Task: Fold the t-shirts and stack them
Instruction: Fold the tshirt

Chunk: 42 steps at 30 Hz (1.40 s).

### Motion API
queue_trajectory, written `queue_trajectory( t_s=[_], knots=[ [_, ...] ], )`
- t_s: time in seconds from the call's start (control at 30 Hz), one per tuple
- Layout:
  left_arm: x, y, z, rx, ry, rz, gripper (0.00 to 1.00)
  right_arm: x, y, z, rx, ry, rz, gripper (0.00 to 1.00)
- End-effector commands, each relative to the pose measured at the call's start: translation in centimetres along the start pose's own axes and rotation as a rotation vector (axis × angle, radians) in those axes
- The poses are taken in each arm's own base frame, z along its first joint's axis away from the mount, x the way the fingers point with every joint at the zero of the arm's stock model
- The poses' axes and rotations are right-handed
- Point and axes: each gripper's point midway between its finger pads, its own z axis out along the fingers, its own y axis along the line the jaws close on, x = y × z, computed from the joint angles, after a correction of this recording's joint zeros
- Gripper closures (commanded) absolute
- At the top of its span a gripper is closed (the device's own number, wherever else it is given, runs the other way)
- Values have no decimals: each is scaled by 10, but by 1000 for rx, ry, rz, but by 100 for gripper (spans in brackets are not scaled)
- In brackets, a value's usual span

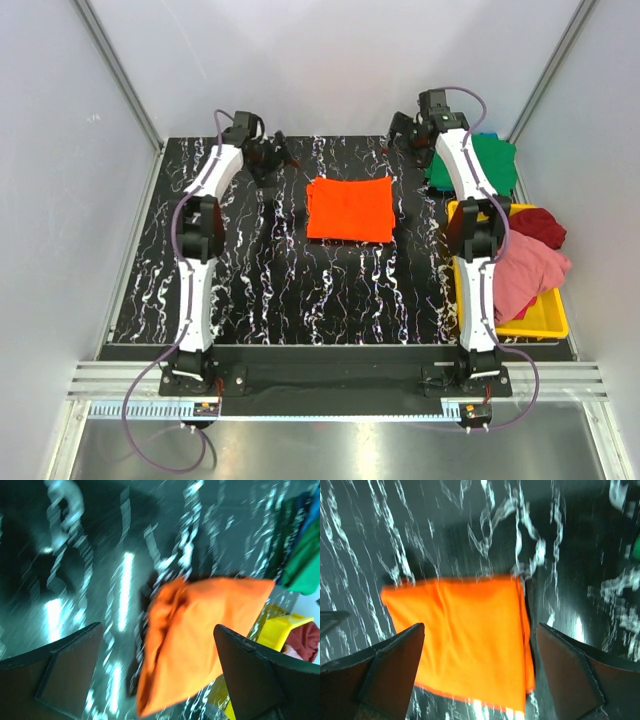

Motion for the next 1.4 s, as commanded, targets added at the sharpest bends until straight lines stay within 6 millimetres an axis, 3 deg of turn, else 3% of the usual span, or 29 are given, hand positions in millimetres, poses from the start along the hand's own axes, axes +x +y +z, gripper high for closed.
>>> queue_trajectory(
  t_s=[0.0, 0.03, 0.07, 0.1, 0.13, 0.17, 0.2, 0.27, 0.33, 0.4, 0.6, 0.63, 0.8, 0.93, 1.07, 1.1, 1.17, 1.2, 1.3, 1.33, 1.37],
  knots=[
    [-2, -62, -84, 63, -136, 116, 1, 14, 32, -53, -76, 8, -46, 0],
    [5, -61, -87, 48, -137, 125, 1, 13, 42, -57, -127, -20, -57, 1],
    [18, -54, -85, 23, -116, 138, 2, 36, 37, -63, -134, 21, -44, 1],
    [29, -67, -92, 29, -123, 179, 3, 45, 40, -64, -166, 30, -26, 2],
    [37, -70, -93, 24, -117, 203, 4, 41, 59, -79, -266, -16, -40, 2],
    [52, -64, -87, 5, -89, 227, 5, 71, 45, -65, -255, 53, -5, 2],
    [66, -71, -86, -3, -81, 257, 6, 75, 52, -66, -314, 51, -3, 3],
    [88, -60, -74, -40, -40, 273, 8, 101, 47, -61, -357, 103, 20, 3],
    [110, -54, -59, -41, -9, 287, 11, 113, 62, -63, -487, 140, 16, 6],
    [123, -55, -49, 0, 14, 277, 16, 135, 62, -59, -556, 204, 45, 8],
    [147, -46, -16, 69, 70, 253, 17, 183, 23, -18, -480, 270, 85, 12],
    [152, -36, -9, 51, 90, 242, 18, 200, 10, -10, -444, 303, 102, 12],
    [169, 12, 2, -91, 103, 206, 21, 240, -27, 4, -314, 355, 165, 14],
    [195, 58, 1, -199, 138, 196, 21, 277, -51, -1, -229, 400, 192, 15],
    [210, 87, -16, -280, 138, 201, 23, 301, -63, -15, -183, 422, 202, 15],
    [208, 83, -27, -279, 114, 208, 23, 303, -63, -19, -186, 424, 200, 15],
    [212, 97, -46, -345, 108, 221, 24, 300, -54, -31, -217, 415, 188, 14],
    [205, 87, -64, -339, 68, 238, 24, 300, -50, -38, -224, 423, 185, 13],
    [205, 84, -104, -375, 44, 283, 21, 279, -30, -63, -260, 401, 132, 8],
    [203, 73, -128, -358, 17, 302, 18, 257, -16, -75, -290, 342, 91, 6],
    [200, 67, -142, -352, -8, 315, 16, 247, -14, -80, -277, 310, 73, 4]
  ],
)
